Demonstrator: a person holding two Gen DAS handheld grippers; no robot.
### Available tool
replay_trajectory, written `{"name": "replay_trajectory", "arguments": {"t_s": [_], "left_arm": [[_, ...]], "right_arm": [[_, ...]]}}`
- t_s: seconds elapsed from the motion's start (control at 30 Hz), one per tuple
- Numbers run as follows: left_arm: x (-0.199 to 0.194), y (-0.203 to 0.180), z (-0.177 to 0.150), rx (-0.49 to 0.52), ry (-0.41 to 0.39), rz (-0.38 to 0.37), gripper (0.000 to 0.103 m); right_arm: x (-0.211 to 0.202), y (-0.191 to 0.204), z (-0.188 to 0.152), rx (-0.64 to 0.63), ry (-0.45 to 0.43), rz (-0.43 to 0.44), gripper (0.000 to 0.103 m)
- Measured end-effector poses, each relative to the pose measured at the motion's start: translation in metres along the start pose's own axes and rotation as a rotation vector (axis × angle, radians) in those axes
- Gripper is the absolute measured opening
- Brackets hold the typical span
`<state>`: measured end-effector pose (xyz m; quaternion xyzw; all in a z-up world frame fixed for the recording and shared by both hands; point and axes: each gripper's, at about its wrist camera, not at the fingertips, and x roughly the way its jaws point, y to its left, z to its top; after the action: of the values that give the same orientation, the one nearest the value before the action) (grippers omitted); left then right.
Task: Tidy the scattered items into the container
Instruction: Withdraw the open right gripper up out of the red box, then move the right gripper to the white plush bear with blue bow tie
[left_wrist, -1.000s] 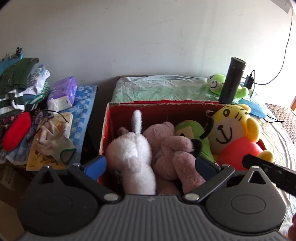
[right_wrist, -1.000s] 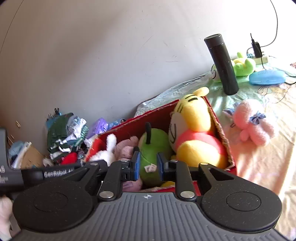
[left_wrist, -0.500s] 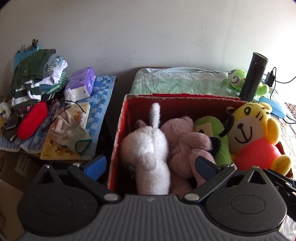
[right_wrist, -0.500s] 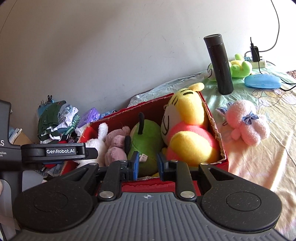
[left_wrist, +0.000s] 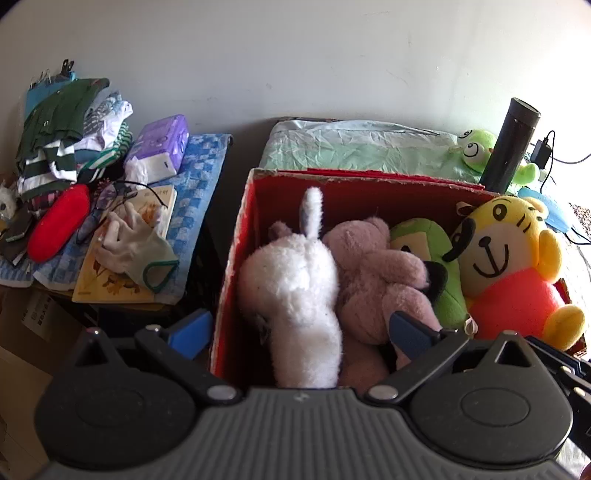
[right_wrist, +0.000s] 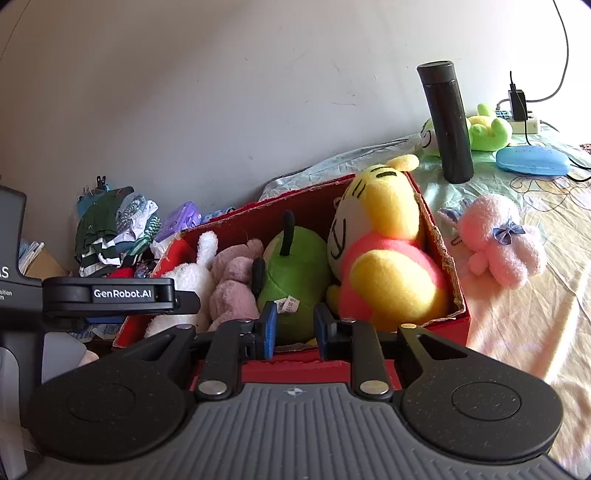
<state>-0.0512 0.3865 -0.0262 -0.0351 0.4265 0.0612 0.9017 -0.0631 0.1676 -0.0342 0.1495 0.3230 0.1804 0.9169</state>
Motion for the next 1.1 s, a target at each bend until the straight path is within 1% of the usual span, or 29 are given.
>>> {"name": "replay_trajectory", "arguments": {"t_s": [0.17, 0.33, 0.43, 0.57, 0.67, 0.77, 0.83, 0.93, 1.03, 1.1], "left_arm": [[-0.005, -0.004, 0.000, -0.016, -0.008, 0.043, 0.102], [-0.012, -0.010, 0.001, -0.074, -0.003, 0.121, 0.102], [-0.019, -0.017, 0.000, -0.109, 0.001, 0.156, 0.102], [-0.031, -0.033, -0.005, -0.139, -0.008, 0.202, 0.102], [-0.041, -0.049, -0.008, -0.147, -0.021, 0.236, 0.102], [-0.054, -0.067, -0.010, -0.151, -0.048, 0.250, 0.102], [-0.063, -0.081, -0.012, -0.145, -0.080, 0.251, 0.102], [-0.073, -0.106, -0.015, -0.127, -0.124, 0.232, 0.102], [-0.078, -0.133, -0.019, -0.100, -0.153, 0.164, 0.102], [-0.080, -0.152, -0.022, -0.076, -0.171, 0.087, 0.102]], "right_arm": [[0.004, -0.005, 0.002, -0.002, 0.016, 0.043, 0.025], [0.005, -0.011, 0.010, -0.056, 0.043, 0.123, 0.025], [-0.001, -0.018, 0.016, -0.084, 0.039, 0.177, 0.025], [-0.013, -0.031, 0.022, -0.111, 0.032, 0.237, 0.026], [-0.021, -0.044, 0.025, -0.107, 0.031, 0.273, 0.026], [-0.031, -0.059, 0.027, -0.101, 0.025, 0.302, 0.026], [-0.038, -0.070, 0.027, -0.095, 0.024, 0.316, 0.026], [-0.046, -0.089, 0.028, -0.097, 0.029, 0.301, 0.026], [-0.052, -0.112, 0.029, -0.083, 0.045, 0.270, 0.027], [-0.055, -0.129, 0.029, -0.070, 0.053, 0.231, 0.027]]}}
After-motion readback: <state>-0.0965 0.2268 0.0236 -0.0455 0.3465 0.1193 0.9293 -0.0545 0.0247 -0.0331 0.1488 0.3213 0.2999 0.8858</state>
